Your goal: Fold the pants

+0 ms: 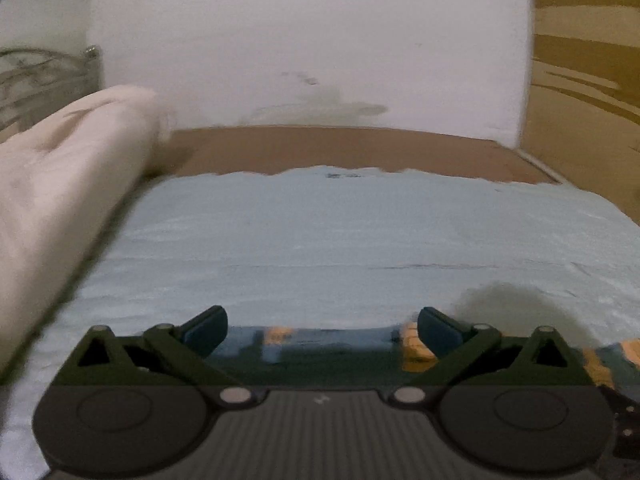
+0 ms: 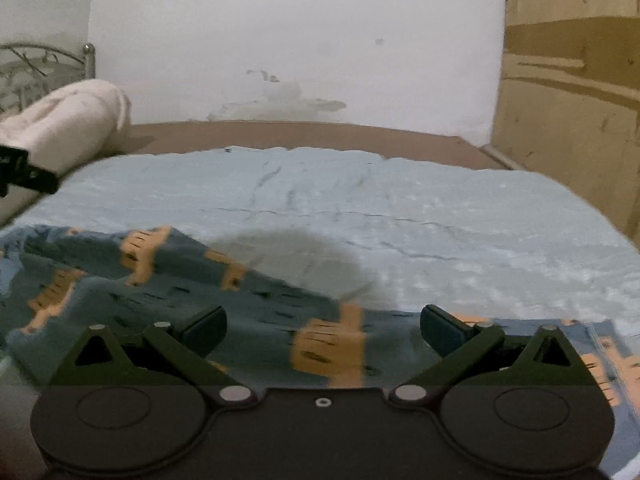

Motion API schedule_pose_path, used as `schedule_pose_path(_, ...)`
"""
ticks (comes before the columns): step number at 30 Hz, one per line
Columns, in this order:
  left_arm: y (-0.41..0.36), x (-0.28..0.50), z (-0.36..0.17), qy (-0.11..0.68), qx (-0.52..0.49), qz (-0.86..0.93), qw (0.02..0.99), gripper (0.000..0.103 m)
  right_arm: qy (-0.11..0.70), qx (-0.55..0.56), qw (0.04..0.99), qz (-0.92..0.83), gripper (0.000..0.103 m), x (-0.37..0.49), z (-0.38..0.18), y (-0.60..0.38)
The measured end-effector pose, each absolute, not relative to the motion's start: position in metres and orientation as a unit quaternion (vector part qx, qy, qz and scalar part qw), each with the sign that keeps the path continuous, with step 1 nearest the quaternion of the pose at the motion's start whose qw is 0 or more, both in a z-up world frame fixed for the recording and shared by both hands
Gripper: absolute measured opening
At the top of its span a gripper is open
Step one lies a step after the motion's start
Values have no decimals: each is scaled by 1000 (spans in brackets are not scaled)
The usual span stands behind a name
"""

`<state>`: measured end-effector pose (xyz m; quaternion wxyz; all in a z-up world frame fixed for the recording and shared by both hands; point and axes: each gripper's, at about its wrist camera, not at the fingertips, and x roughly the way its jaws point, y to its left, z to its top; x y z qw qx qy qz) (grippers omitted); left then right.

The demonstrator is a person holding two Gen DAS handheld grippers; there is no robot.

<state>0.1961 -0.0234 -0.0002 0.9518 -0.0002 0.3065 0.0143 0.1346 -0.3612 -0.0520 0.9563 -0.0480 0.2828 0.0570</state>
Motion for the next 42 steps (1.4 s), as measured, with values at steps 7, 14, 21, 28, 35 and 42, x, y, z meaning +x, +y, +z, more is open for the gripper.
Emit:
schedule_pose_path(7,-90,238,-57,348,130,-5,928,102,319,-89,942,52,102,144,-73,-391)
schedule_pose_path(14,-72,271,-87,372,124,62,918,103,313,-90,945,-22,102,137,-77,-463)
schedule_pose_path(21,-71,269,-67,354,93,68,928,102,290,-71,951,-80,102,121,-71,-524)
schedule_pose_path(28,-108,278,-90,377,137,37,915,103,295,-71,952,-46,102,101,-72,-522)
schedule_pose_path(35,-106,260,-70,351,106,44,929,103,276,18,954,-113,102,82,-60,-573)
schedule_pose_path(42,-153,215,-32,301,61,-65,949,103,259,153,954,10,102,46,-53,-585)
